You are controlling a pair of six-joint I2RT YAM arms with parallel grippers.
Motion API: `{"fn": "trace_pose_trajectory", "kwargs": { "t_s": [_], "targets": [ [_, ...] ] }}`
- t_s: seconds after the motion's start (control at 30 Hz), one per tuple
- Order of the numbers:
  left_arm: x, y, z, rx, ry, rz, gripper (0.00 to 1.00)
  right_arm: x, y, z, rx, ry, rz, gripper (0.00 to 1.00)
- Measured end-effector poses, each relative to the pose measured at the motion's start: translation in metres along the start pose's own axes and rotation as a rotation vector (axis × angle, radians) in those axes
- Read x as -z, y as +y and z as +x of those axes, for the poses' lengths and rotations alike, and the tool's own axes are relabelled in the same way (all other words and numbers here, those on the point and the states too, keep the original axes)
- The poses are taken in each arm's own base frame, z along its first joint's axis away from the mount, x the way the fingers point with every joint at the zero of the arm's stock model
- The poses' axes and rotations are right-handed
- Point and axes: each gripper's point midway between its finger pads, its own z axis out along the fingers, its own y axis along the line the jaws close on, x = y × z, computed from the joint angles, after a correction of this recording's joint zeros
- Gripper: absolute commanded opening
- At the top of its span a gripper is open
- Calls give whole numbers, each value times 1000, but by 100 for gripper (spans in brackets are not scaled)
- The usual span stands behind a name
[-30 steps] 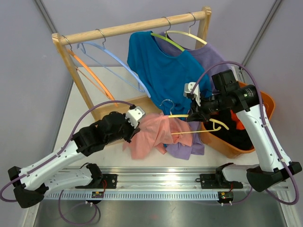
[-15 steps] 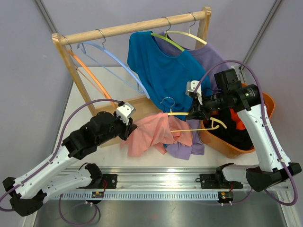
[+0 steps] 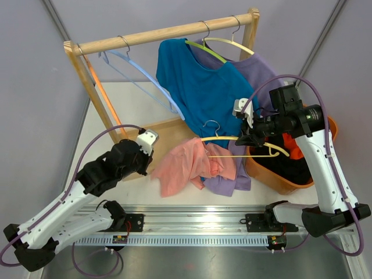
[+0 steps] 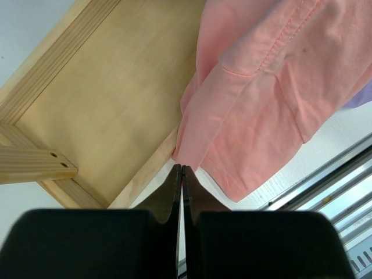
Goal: Remove the t-shirt from the hanger
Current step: Remove the tshirt from the hanger
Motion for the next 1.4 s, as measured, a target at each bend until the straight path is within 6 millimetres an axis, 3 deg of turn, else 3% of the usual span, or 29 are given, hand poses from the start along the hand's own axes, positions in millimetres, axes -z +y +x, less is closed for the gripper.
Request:
{"fn": "trace_pose_trajectory", "kwargs": {
  "t_s": [0.07,0.1,0.2,0.33,0.47,0.53,0.63,0.73,0.77,0.83,1.03,1.23,1.4],
  "targets": [
    [0,-1,0,-1,-2,7,33,0,0,0,-1,0,0,0],
    [0,-3,-1,3,-7,17,51,0,0,0,-2,0,0,0],
    [-2,-13,1,5,-15,76,67,2,1,-1,-4,-2,1,0],
    [-7,-35,-1,7,-31,191,77,4,2,-5,-7,-10,3,0],
    [-20,-46,-2,9,-19,238,77,4,5,-7,-16,-21,-7,0],
    [-29,-47,-3,8,-11,237,76,5,6,-10,-19,-32,-13,0],
    [-47,-48,-3,9,11,222,66,6,9,-16,-16,-55,-25,0],
    [-62,-49,1,11,43,206,28,7,11,-20,-12,-68,-29,0],
    [-66,-48,3,8,55,198,10,8,11,-21,-12,-71,-29,0],
    [-72,-44,7,3,78,175,0,8,11,-20,-17,-69,-28,0],
    [-69,-34,2,-13,53,117,0,9,6,-16,-34,-42,4,0],
    [-45,-21,-10,30,-25,65,0,9,3,-15,-27,-36,18,0],
    [-36,-16,-16,75,-61,50,7,9,0,-17,-6,-41,23,0]
  ]
}}
